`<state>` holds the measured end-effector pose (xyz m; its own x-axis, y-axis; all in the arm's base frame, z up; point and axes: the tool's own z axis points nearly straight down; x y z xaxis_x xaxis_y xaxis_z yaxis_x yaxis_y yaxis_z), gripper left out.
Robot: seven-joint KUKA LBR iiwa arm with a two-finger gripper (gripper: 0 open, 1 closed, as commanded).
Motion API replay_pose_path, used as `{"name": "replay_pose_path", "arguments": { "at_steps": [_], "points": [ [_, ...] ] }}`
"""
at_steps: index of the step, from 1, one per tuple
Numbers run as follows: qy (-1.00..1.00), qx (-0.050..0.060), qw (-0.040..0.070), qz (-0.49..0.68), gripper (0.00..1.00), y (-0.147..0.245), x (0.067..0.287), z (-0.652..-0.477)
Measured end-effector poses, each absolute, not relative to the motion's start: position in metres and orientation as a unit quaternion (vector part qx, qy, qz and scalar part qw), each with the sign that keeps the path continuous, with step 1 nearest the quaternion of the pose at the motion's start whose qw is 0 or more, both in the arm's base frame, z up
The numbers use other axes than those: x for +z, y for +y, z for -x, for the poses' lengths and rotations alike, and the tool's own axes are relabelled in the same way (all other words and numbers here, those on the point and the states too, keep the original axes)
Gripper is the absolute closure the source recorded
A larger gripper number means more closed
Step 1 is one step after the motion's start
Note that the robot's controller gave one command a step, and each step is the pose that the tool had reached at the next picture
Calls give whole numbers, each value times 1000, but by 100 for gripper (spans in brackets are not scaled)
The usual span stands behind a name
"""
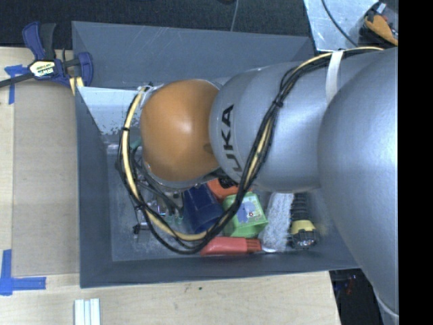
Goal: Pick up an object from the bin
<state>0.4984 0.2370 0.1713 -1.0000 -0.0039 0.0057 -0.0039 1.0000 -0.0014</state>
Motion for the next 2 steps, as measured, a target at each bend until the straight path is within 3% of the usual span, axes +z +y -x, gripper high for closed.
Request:
{"name": "replay_pose_path", "arguments": {
  "at_steps": [1,2],
  "points": [
    [-1000,-1,-1,1,0,236,176,-501],
    [-993,0,-1,-121,0,141,77,-493]
  ]
}}
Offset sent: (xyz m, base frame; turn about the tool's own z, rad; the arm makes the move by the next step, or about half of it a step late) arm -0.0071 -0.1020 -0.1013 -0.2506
